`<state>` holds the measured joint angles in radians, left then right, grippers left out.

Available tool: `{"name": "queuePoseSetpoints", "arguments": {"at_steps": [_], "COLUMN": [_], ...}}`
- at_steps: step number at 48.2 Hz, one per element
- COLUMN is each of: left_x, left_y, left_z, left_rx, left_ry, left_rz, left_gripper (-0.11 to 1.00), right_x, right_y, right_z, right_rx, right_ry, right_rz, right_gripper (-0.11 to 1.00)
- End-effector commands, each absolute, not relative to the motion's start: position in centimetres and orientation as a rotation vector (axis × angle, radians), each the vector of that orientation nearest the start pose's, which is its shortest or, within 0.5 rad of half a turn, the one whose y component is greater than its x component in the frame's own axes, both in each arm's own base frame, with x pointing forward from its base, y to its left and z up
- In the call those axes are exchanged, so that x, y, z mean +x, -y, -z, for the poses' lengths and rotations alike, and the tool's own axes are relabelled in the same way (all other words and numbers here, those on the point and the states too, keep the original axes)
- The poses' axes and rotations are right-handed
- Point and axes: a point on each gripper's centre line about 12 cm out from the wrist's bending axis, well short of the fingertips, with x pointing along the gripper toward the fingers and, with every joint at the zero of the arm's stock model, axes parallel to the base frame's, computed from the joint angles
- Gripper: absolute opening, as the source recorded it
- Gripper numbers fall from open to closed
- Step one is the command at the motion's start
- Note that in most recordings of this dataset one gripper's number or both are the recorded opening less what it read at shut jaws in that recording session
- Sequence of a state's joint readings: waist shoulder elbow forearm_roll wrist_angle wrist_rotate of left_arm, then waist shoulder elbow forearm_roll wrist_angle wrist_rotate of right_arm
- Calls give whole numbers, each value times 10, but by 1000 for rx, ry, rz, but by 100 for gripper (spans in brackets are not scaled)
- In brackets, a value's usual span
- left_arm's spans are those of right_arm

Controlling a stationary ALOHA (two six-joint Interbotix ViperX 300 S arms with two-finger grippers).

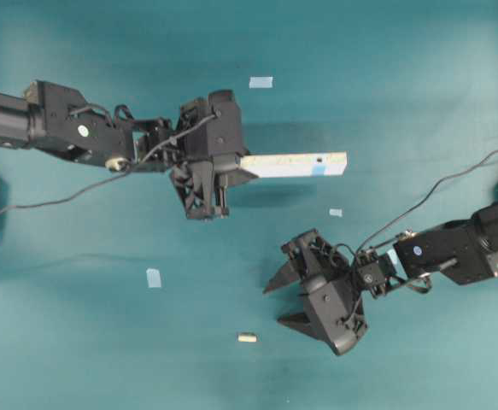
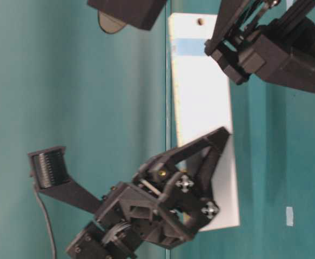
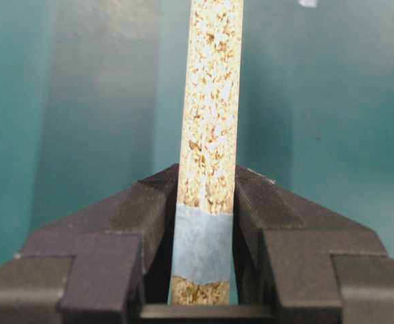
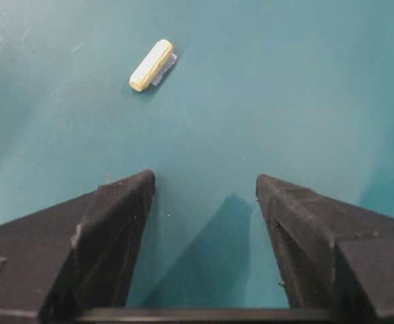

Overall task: Move the wooden board into place and insert the rod into its hole.
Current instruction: 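Drag the white board with the left gripper toward the table center, then move the right gripper over the wooden dowel and lower it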

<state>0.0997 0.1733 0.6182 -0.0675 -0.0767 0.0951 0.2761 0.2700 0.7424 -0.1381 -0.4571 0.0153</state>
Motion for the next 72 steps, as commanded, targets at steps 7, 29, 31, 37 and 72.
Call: {"name": "queuePoseSetpoints", "arguments": {"at_steps": [7, 29, 31, 37, 72], "left_x": [422, 437, 437, 435, 432], "left_y": [-21, -8, -8, -8, -8], "left_z": [-126, -119, -116, -113, -108], "left_rx": [-43, -77, -86, -106, -102], "left_ry": [-688, -689, -695, -715, -770], "left_rz": [-62, -48, -51, -58, -57], "left_gripper": [22, 22, 22, 22, 22], "right_x": [384, 384, 384, 384, 384], "right_y": [-117, -117, -117, -117, -117], "right_z": [-99, -99, -99, -99, -100], "right_rx": [-164, -163, -163, -161, -160], "right_ry": [-495, -495, -495, -496, -496], "right_rz": [-360, -359, -359, -358, -358], "right_gripper": [75, 75, 75, 75, 75]}}
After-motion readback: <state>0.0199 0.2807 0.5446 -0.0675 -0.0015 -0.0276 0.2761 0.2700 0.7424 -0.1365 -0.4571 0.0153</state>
